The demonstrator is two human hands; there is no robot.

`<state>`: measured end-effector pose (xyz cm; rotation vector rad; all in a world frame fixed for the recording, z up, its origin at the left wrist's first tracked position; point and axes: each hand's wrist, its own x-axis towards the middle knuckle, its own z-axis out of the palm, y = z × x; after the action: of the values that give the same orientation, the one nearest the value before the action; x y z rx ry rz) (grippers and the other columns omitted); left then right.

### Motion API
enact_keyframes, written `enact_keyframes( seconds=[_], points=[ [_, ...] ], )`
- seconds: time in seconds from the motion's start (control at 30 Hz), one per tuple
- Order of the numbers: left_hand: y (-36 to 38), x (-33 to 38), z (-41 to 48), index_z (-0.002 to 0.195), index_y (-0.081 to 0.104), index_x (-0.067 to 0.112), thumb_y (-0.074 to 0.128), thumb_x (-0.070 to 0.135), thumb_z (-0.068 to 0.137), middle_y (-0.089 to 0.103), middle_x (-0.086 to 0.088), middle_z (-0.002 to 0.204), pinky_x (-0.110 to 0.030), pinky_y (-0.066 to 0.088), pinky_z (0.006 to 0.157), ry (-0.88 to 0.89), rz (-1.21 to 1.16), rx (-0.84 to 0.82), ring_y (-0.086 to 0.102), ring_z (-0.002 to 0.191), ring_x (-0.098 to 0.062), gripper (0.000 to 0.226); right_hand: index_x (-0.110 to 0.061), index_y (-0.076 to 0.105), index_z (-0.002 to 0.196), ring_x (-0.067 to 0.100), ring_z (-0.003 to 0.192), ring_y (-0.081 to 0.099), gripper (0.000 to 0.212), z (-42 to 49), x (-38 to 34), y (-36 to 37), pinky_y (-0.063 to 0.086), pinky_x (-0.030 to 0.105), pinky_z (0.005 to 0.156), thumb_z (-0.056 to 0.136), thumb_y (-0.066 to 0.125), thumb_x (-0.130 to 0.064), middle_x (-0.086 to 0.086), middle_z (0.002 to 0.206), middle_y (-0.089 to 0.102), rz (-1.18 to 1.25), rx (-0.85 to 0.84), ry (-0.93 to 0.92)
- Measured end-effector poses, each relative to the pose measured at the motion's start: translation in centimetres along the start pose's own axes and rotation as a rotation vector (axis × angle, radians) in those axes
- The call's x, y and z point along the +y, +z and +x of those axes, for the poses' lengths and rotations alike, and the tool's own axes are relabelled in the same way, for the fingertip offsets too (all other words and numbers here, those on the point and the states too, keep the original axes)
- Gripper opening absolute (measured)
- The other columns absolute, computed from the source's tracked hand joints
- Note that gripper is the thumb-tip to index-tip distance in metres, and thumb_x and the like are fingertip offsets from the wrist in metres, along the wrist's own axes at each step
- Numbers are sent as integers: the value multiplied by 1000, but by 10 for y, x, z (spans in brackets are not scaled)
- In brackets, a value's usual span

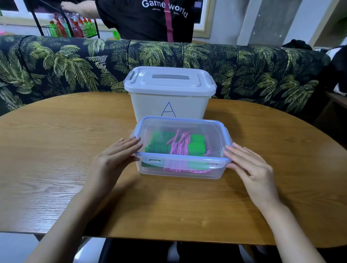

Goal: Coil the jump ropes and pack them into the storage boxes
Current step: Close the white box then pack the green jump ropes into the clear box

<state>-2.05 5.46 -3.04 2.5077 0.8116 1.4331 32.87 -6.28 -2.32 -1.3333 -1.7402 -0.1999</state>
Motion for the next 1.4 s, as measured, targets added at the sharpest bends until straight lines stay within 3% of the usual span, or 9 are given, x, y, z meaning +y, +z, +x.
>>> enact_keyframes(
  seconds=[0.17, 0.33, 0.47, 0.57, 0.7, 0.83, 1.03, 1.27, 1.4],
  points=[
    [3, 2, -4, 124, 63, 12, 69, 18, 87, 58, 10, 133, -33, 47, 106, -22, -17, 45, 58, 126, -14, 38, -4, 73, 112, 19, 119, 63, 28, -2, 2, 8, 49, 41, 103, 84, 70, -7, 5, 119, 70, 15, 102, 4],
    [5, 5, -5, 123, 65, 10, 65, 24, 90, 63, 0, 130, -42, 50, 101, -12, 9, 43, 59, 125, -15, 36, -2, 72, 112, 20, 119, 63, 29, -2, 0, 9, 49, 41, 103, 84, 69, -6, 7, 119, 69, -21, 91, 10],
    [-8, 11, -2, 130, 62, 11, 68, 49, 85, 58, -1, 137, -53, 46, 102, -47, 38, -111, 51, 133, -21, 59, -14, 69, 117, 8, 135, 46, 53, 3, -6, -8, 34, 27, 115, 72, 78, -40, -9, 130, 62, 32, -134, 112],
    [-8, 23, 8, 137, 55, 11, 63, 61, 84, 52, -1, 144, -51, 39, 109, -34, 71, -157, 41, 140, -21, 74, -32, 61, 121, 2, 145, 28, 52, 12, -18, -12, 18, 13, 115, 81, 62, -65, -22, 141, 48, 86, -200, 154],
    [10, 34, 17, 146, 41, 31, 45, 71, 89, 37, 13, 154, -53, 19, 120, -165, 2, -207, 23, 148, -10, 71, -45, 43, 138, -3, 148, 13, 60, 21, -28, 5, 15, 35, 122, 88, 36, -77, -28, 150, 33, 54, -276, 190],
    [18, 28, 16, 142, 45, 27, 46, 72, 87, 44, 11, 149, -59, 28, 115, -157, 10, -195, 31, 145, -15, 71, -44, 41, 140, -2, 147, 17, 62, 18, -26, 15, 21, 33, 120, 84, 46, -70, -28, 150, 35, 27, -274, 213],
    [24, 22, 14, 138, 51, 24, 52, 68, 84, 52, 6, 144, -58, 37, 110, -145, 10, -148, 39, 140, -17, 70, -47, 46, 134, -2, 144, 28, 58, 18, -29, 18, 25, 13, 107, 79, 51, -63, -32, 143, 41, -2, -194, 194],
    [33, 20, 12, 131, 61, 22, 57, 59, 84, 60, 5, 137, -53, 43, 105, -159, 77, -65, 48, 134, -18, 60, -29, 64, 129, 8, 135, 46, 56, 14, -29, 27, 47, 33, 101, 80, 56, -56, -15, 136, 58, -63, -59, 162],
    [30, 23, 11, 133, 60, 24, 55, 60, 86, 55, 7, 141, -56, 35, 111, -137, 114, -91, 44, 138, -18, 59, -29, 62, 131, 10, 134, 47, 58, 13, -27, 25, 24, 56, 118, 86, 51, -64, -15, 138, 54, -160, -103, 109]
  ],
)
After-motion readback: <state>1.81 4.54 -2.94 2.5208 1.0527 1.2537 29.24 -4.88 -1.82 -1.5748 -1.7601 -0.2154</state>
